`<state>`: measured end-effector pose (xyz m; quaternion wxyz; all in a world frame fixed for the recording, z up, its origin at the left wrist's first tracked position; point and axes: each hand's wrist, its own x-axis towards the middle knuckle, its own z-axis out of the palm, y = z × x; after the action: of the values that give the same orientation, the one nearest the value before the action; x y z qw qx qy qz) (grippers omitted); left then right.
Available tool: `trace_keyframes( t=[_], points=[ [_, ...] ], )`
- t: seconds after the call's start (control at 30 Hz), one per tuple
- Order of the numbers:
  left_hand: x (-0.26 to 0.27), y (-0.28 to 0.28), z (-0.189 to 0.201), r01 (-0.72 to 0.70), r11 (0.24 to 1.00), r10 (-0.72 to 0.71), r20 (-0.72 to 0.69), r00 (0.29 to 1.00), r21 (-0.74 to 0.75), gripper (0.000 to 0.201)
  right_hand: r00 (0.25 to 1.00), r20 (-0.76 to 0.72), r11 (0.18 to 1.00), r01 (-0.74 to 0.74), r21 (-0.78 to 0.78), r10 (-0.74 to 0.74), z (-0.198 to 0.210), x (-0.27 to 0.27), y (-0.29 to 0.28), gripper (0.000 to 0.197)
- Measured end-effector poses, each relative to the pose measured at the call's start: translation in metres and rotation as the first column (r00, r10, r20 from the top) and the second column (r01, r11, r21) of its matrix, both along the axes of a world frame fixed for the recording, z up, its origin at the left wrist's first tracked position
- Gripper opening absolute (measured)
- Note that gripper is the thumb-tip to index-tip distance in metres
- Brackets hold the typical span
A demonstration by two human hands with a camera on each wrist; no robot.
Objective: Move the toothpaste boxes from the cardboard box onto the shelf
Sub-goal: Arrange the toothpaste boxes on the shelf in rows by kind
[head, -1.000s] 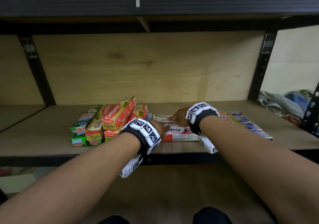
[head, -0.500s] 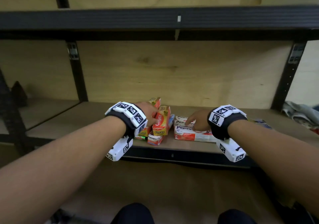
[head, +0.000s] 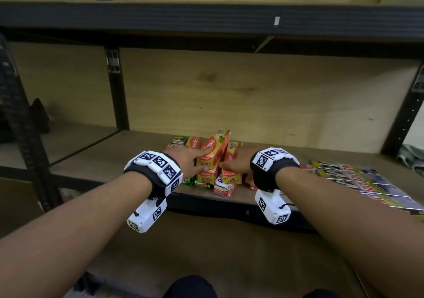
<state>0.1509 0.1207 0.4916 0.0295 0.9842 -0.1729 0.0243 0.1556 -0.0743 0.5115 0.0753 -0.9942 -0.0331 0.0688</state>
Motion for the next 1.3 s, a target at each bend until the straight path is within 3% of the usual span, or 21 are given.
trace_keyframes(
  t=[0.17, 0.23, 0.3, 0.47, 0.6, 0.67, 0.77, 0.93, 1.07, 1.17, 1.3],
  points=[
    [0.002, 0.003, 0.003, 0.023, 1.000, -0.023, 0.012, 1.000, 0.003, 0.067, 0.996, -0.050, 0.976, 0.078, 0.205, -0.069, -0.001, 0.000, 0.006, 0.030],
    [0.003, 0.004, 0.003, 0.028, 1.000, -0.028, 0.009, 1.000, 0.012, 0.069, 0.986, -0.126, 0.925, 0.143, 0.351, -0.105, -0.005, 0.002, 0.005, 0.028],
    [0.001, 0.004, 0.001, 0.030, 0.999, -0.030, -0.004, 1.000, 0.024, 0.074, 0.976, -0.170, 0.880, 0.195, 0.434, -0.132, -0.007, 0.001, 0.001, 0.039],
    [-0.013, 0.005, -0.004, -0.049, 0.998, 0.049, 0.007, 0.999, 0.035, 0.083, 0.953, -0.270, 0.721, 0.284, 0.632, -0.139, -0.001, -0.008, -0.012, 0.022],
    [-0.009, 0.027, -0.016, -0.146, 0.989, 0.146, 0.023, 0.989, 0.024, 0.081, 0.972, -0.206, 0.725, 0.220, 0.653, -0.110, 0.009, -0.011, -0.022, 0.008],
    [-0.003, 0.042, -0.023, -0.194, 0.980, 0.195, -0.005, 0.981, 0.052, 0.079, 0.977, -0.187, 0.670, 0.208, 0.713, -0.104, 0.017, -0.010, -0.024, 0.013],
    [0.002, 0.055, -0.028, -0.209, 0.976, 0.210, -0.011, 0.978, 0.053, 0.076, 0.977, -0.182, 0.547, 0.215, 0.809, -0.115, 0.028, -0.012, -0.021, 0.006],
    [0.013, 0.065, -0.033, -0.235, 0.972, 0.235, -0.009, 0.972, -0.009, 0.086, 0.981, -0.095, 0.422, 0.159, 0.892, -0.170, 0.045, -0.001, 0.003, 0.033],
    [0.012, 0.070, -0.035, -0.266, 0.958, 0.261, -0.062, 0.963, -0.103, 0.081, 0.995, -0.067, 0.529, 0.098, 0.843, -0.077, 0.063, 0.006, 0.033, 0.031],
    [0.012, 0.077, -0.040, -0.256, 0.948, 0.245, -0.082, 0.966, -0.187, 0.083, 0.990, -0.134, 0.568, 0.135, 0.812, -0.044, 0.073, 0.009, 0.055, 0.028],
    [0.011, 0.082, -0.040, -0.254, 0.937, 0.240, -0.087, 0.967, -0.240, 0.079, 0.998, -0.032, 0.777, 0.068, 0.626, -0.061, 0.068, 0.021, 0.076, 0.017]
  ],
)
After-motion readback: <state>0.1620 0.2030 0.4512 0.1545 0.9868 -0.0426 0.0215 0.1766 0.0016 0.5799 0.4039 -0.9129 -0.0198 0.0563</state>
